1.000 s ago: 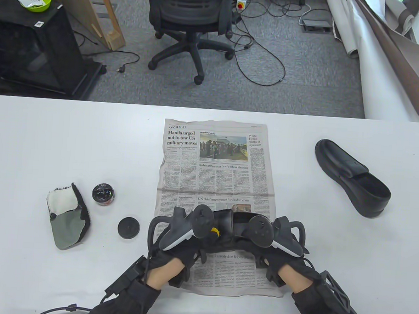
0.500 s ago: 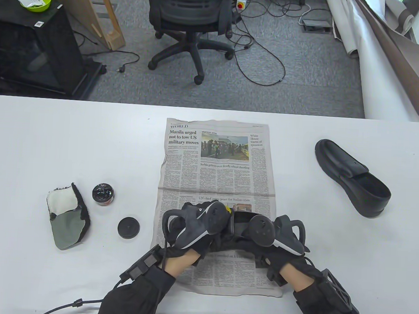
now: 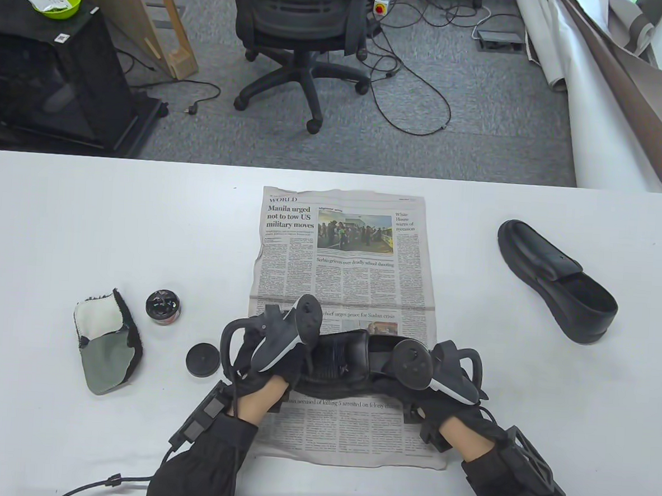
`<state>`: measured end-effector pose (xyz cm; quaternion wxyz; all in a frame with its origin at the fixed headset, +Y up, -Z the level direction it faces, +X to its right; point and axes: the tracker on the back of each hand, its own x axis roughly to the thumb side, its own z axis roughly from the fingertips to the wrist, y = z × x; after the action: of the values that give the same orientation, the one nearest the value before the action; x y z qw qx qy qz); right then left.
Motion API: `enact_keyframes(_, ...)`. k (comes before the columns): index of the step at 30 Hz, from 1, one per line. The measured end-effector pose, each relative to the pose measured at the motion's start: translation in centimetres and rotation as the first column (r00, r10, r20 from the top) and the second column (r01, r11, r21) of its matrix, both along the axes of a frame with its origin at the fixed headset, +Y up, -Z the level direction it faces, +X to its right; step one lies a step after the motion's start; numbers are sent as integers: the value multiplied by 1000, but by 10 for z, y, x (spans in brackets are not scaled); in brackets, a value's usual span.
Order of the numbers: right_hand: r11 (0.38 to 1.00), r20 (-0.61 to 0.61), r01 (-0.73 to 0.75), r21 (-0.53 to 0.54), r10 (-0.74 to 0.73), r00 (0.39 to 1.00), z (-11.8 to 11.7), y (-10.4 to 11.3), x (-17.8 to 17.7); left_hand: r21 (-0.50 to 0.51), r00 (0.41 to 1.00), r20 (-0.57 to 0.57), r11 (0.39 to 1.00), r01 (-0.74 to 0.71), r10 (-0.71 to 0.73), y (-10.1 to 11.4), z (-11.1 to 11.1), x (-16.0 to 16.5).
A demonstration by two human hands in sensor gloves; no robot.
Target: Dip and apply built-in sponge shoe polish on shoes
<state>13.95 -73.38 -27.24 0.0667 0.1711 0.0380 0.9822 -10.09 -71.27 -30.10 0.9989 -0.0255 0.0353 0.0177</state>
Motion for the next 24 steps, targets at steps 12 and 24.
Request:
enact_keyframes(12,1000,9,-4,0,4,1000,0,0,-1,-86,998,64,996,-20,25,10,35,-15)
enact_keyframes(24,1000,-17,5,-7,-5,1000,-1,0,0,-13,950,233,978,-210,207,4,55,39)
